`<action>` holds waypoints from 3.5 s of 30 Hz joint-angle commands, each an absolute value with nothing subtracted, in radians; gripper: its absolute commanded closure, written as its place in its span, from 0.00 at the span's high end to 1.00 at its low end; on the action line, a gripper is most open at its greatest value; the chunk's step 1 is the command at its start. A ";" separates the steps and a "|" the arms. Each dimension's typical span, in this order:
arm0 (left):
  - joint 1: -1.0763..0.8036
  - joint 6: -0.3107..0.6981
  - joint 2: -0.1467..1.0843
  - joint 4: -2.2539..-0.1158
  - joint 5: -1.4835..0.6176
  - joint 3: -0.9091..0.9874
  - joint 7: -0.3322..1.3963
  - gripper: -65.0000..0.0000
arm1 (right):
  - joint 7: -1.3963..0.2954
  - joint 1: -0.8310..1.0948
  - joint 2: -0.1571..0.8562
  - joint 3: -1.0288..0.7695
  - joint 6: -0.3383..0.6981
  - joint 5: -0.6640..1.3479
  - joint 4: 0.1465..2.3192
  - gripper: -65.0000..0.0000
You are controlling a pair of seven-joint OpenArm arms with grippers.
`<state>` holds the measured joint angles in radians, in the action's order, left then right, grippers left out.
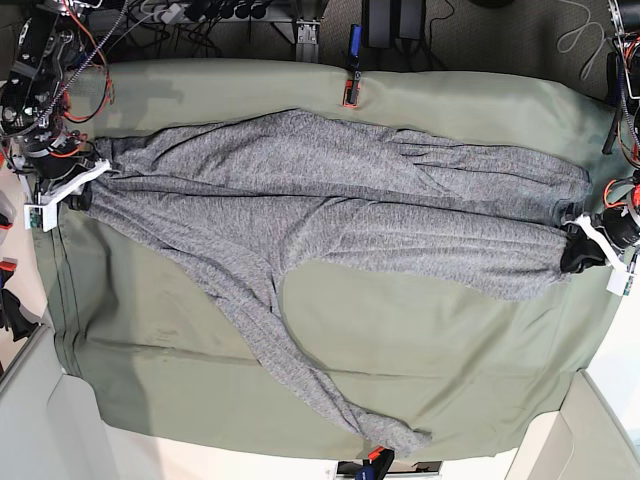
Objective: Fold the T-shirt properly
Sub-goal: 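Fold the grasped side edge over the shirt body with both grippers, then move the right gripper to the loose sleeve and grasp it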
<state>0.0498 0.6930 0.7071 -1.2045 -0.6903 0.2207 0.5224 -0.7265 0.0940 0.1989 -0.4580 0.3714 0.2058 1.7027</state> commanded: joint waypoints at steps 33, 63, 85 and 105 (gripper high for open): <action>0.047 0.698 0.696 -1.221 -0.774 0.234 0.525 0.33 | -0.551 -0.282 0.046 -0.110 0.326 0.162 1.544 0.55; 0.044 0.698 0.696 -1.225 -0.823 0.234 0.567 0.33 | -0.677 -0.272 -0.052 0.129 0.202 -0.067 1.488 0.00; 0.044 0.698 0.699 -1.382 -1.013 0.235 0.790 0.33 | -0.503 -0.159 -0.080 0.128 0.202 0.005 1.644 0.65; 0.044 0.698 0.698 -1.382 -1.037 0.235 0.811 0.33 | -0.519 -0.487 -0.152 0.138 0.139 -0.112 0.962 0.00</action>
